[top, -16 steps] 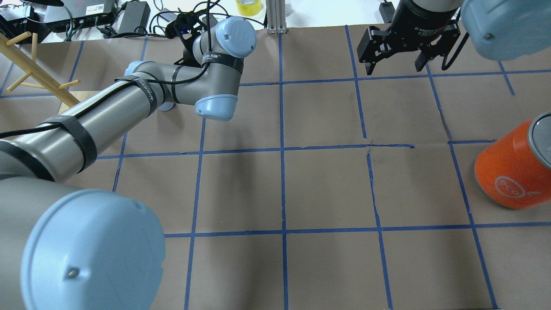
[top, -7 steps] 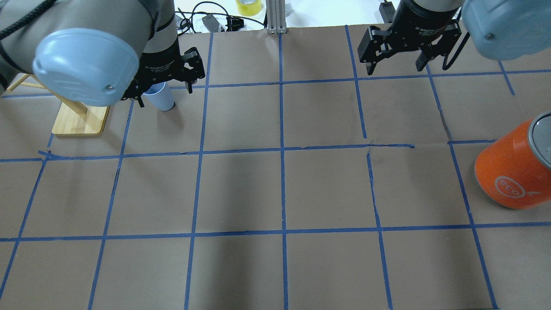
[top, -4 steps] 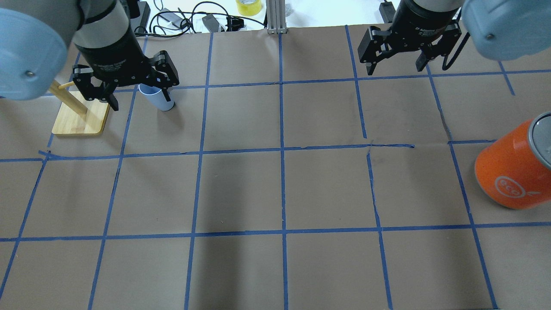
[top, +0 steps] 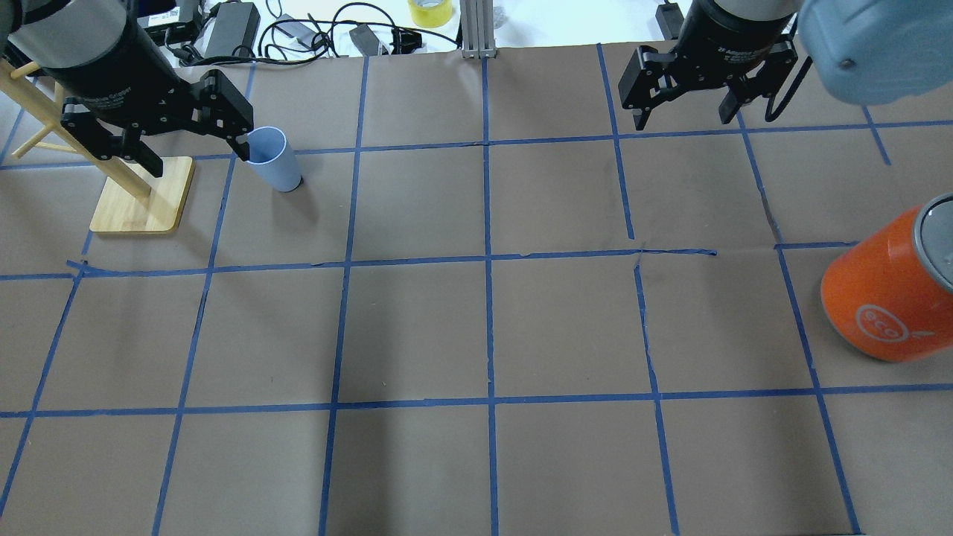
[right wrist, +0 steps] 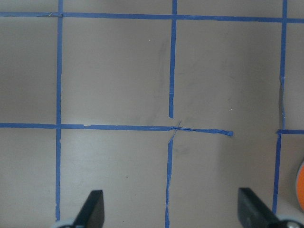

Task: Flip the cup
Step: 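Raise the left gripper up and away from the cup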

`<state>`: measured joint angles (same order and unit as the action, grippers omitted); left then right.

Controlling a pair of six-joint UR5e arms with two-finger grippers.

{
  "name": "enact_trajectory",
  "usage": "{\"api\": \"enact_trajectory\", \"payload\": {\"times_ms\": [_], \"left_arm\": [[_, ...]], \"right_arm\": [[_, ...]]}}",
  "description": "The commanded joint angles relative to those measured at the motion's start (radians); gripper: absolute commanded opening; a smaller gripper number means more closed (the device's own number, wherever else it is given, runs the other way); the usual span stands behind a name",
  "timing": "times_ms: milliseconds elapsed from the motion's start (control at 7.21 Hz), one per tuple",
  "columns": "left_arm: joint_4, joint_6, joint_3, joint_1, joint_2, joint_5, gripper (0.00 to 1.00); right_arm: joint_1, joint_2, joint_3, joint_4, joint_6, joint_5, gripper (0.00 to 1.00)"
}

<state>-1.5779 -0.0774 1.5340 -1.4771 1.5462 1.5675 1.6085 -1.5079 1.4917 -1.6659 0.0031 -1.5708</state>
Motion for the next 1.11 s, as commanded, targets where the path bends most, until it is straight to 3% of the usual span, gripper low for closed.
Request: {"api": "enact_trajectory", "payload": {"times_ms": [0,278,416,971], "left_arm": [[0.004,0.007,0.008,0.008,0.02,-0.001,1.0],[0.079,0.001,0.02,0.009,0.021,-0.02,1.0],[0.16,-0.008,0.02,0.011,0.023,-0.091,1.0],[0.17,-0.01,0.074,-0.003,0.003,-0.084,1.0]], "right_arm": [[0.001,0.0,0.001,0.0,0.0,0.0,1.0],[-0.001,0.0,0.001,0.0,0.0,0.0,1.0],[0.001,0.0,-0.001,0.0,0.0,0.0,1.0],[-0.001,0.0,0.001,0.0,0.0,0.002,1.0]]}}
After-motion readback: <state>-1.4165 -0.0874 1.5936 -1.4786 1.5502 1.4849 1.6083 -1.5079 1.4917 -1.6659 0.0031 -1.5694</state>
